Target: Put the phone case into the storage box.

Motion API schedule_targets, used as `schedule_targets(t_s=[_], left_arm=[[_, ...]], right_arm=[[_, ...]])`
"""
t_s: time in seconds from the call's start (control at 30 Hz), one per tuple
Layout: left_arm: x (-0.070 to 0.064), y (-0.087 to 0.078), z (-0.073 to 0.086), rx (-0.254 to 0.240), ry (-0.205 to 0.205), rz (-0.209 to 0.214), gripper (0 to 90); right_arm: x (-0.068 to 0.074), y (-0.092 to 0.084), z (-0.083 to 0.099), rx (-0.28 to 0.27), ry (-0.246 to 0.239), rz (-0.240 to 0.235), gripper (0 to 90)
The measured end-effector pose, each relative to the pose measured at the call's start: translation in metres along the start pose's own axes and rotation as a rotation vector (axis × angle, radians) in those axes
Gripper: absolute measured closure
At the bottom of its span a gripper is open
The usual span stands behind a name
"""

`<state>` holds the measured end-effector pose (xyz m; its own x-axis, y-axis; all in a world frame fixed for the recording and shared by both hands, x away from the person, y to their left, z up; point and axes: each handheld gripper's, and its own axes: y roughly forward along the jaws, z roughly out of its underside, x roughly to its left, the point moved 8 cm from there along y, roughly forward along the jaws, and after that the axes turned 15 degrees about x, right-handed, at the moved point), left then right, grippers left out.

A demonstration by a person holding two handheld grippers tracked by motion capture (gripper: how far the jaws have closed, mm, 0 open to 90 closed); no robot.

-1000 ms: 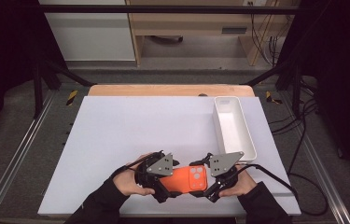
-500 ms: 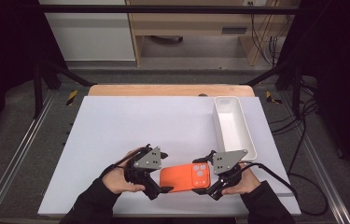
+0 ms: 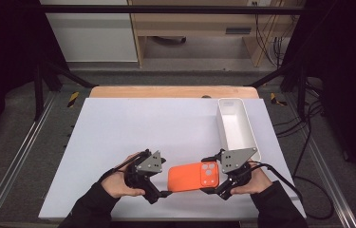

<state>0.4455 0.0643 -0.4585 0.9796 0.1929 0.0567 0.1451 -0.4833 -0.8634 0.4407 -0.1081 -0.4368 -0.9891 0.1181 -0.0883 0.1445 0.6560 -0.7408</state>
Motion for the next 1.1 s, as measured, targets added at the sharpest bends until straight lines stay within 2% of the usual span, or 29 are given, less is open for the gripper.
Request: schedule_targets(t_s=[0.37, 0.63, 0.73, 0.97, 1.1], left_arm=[[-0.005, 0.009, 0.004, 0.067, 0.007, 0.023, 0.0], [-0.01, 0.013, 0.001, 0.067, 0.023, 0.043, 0.0], [-0.01, 0.014, 0.001, 0.071, 0.016, 0.04, 0.0], [-0.009, 0.019, 0.002, 0.107, 0.002, 0.042, 0.0], [-0.009, 0.021, 0.001, 0.124, 0.012, 0.043, 0.0]], right_arm=[[-0.003, -0.006, 0.0, 0.084, -0.012, -0.002, 16.0], [-0.005, -0.005, -0.004, 0.125, -0.026, -0.007, 15.9], [-0.005, -0.004, -0.006, 0.143, -0.035, -0.012, 15.9], [-0.004, -0.003, -0.012, 0.179, -0.051, -0.023, 15.8], [-0.004, -0.002, -0.013, 0.203, -0.055, -0.027, 15.8]])
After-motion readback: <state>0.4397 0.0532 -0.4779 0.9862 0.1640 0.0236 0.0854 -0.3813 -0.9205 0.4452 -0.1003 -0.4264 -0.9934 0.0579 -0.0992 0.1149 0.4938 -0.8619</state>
